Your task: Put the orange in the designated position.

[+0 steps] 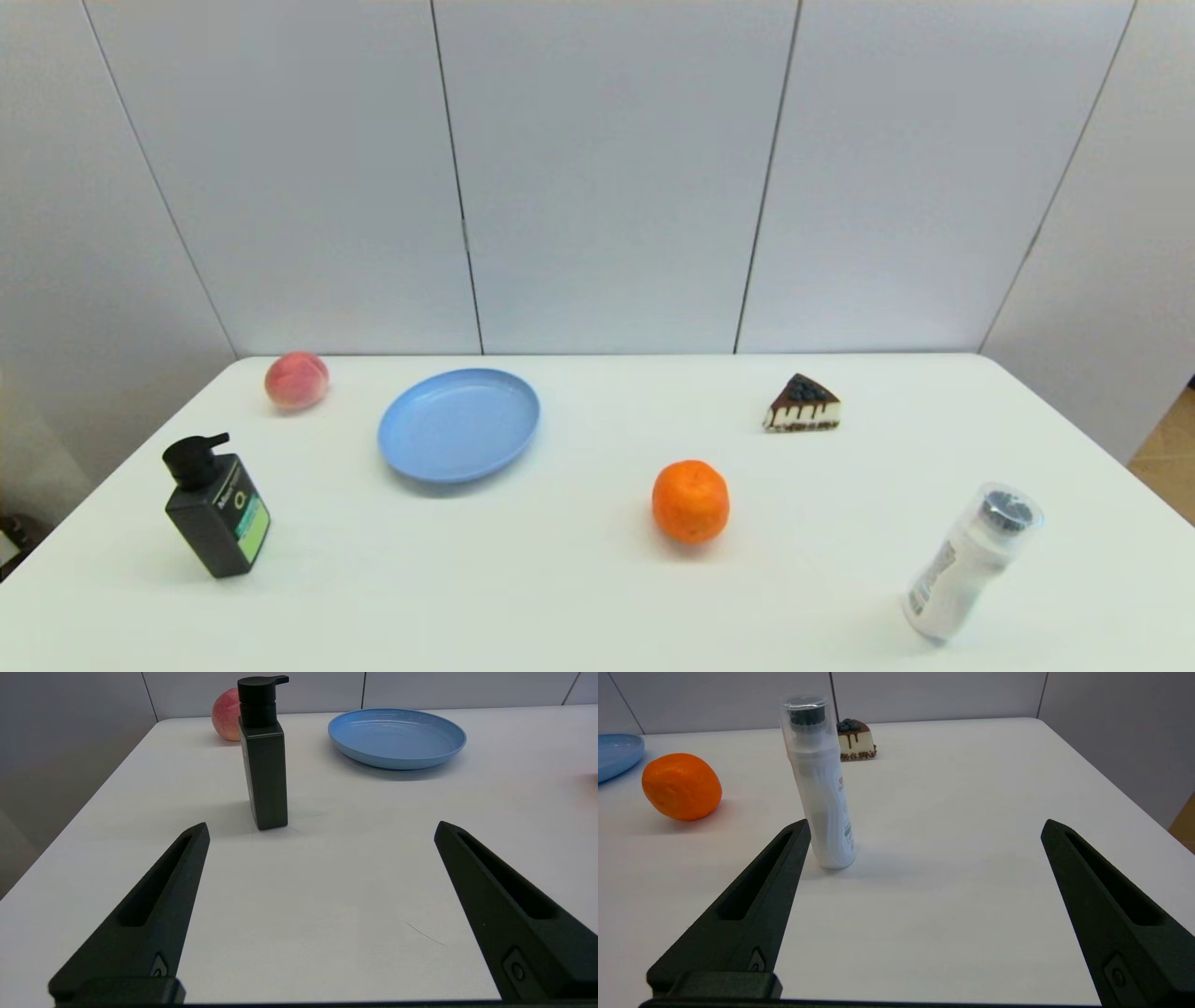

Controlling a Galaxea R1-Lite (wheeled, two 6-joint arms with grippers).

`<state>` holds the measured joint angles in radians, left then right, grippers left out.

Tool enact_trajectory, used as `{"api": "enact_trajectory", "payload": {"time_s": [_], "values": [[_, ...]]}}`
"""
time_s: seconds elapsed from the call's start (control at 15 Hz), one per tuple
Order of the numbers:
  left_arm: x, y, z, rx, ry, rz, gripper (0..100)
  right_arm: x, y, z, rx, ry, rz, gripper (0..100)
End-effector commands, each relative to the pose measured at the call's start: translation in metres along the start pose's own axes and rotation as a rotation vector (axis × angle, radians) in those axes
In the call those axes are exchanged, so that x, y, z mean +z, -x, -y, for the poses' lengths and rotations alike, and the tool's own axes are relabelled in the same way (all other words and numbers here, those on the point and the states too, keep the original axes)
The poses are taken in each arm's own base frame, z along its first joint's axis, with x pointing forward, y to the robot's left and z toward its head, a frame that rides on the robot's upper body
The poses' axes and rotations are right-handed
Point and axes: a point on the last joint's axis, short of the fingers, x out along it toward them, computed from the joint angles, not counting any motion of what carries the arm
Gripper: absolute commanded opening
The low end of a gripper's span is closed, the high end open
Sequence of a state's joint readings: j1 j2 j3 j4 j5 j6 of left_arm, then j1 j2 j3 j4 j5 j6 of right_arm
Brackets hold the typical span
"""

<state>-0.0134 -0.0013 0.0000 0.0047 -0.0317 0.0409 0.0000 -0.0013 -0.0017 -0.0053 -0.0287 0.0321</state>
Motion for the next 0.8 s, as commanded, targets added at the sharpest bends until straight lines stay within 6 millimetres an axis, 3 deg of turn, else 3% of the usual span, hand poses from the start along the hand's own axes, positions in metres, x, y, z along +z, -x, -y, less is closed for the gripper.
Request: {"api": "enact_trajectory", "payload": {"time_s": [0.07, 0.53, 0.8], "values": [[0.0, 0.0, 0.0, -0.001, 0.0, -0.003, 100, 0.0, 0.0, 0.0, 0.0, 0.001, 0.001, 100], [0.001, 0.0, 0.0, 0.001, -0.019, 0.0, 100, 0.0, 0.0, 0.0, 0.0, 0.001, 0.001, 100], [0.06, 0.009, -0.002, -0.001, -0.035, 0.109, 100, 0.0, 0.0, 0.0, 0.0, 0.001, 0.001, 100]]}}
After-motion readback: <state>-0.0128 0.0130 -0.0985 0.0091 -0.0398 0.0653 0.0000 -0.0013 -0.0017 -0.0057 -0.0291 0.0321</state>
